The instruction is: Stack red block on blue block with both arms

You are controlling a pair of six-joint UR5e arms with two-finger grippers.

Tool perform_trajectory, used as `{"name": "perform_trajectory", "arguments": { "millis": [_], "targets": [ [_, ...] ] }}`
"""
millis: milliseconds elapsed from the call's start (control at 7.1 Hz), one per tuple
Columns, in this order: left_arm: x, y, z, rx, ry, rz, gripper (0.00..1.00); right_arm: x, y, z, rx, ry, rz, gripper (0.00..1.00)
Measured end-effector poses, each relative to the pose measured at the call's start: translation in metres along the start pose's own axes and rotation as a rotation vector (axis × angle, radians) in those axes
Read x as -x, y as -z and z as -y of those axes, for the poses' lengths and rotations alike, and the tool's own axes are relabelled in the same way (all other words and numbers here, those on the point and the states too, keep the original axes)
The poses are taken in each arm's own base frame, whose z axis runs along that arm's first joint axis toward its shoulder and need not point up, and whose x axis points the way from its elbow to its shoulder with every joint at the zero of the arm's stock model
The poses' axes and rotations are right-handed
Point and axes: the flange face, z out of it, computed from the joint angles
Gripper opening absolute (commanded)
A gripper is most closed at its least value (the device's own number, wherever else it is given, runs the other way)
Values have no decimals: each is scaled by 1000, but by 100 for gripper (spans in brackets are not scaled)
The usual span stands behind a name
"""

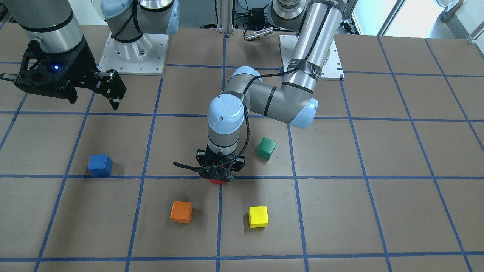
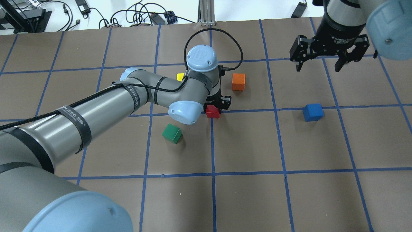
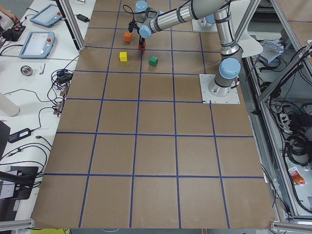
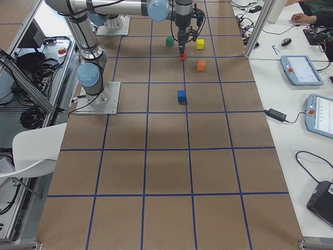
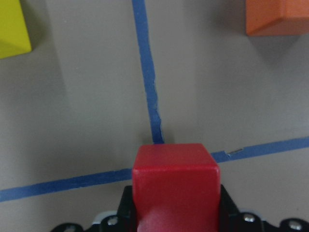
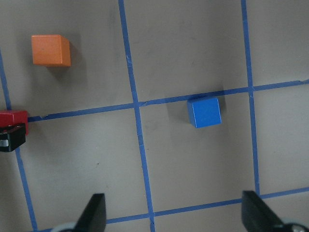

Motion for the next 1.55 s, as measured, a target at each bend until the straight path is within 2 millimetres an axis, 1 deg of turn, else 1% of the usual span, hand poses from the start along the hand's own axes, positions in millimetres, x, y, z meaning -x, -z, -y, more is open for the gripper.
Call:
{"name": "perform_trajectory", "arguments": {
  "millis": [141, 282, 423, 563, 704, 845, 1127, 1268, 1408, 1549],
  "targets": [
    [1, 7, 1, -20, 0, -10, 100, 0, 0, 0, -2, -3, 1, 100],
    [2, 20, 3, -39, -4, -24, 100, 1, -1, 1, 1, 0, 0, 100],
    [5, 38, 5, -58, 1, -37, 100, 2, -4, 1, 8, 6, -2, 100],
    [16, 66, 8, -68, 13, -42, 100, 2, -7, 3, 15, 7, -2, 100],
    [34, 97, 7, -63, 21, -35, 100, 3, -13, 5, 24, 7, -2, 100],
    [59, 130, 4, -56, 31, -24, 100, 5, -22, 8, 42, 6, -2, 100],
    [129, 201, -5, -65, 61, -2, 100, 8, -33, 11, 63, 5, -4, 100],
    [156, 237, -14, -80, 69, 23, 100, 9, -37, 13, 68, 7, -6, 100],
    [173, 268, -27, -92, 81, 60, 100, 13, -42, 17, 70, 10, -6, 100],
    [180, 293, -39, -113, 92, 79, 100, 19, -48, 21, 62, 20, -5, 100]
  ]
}}
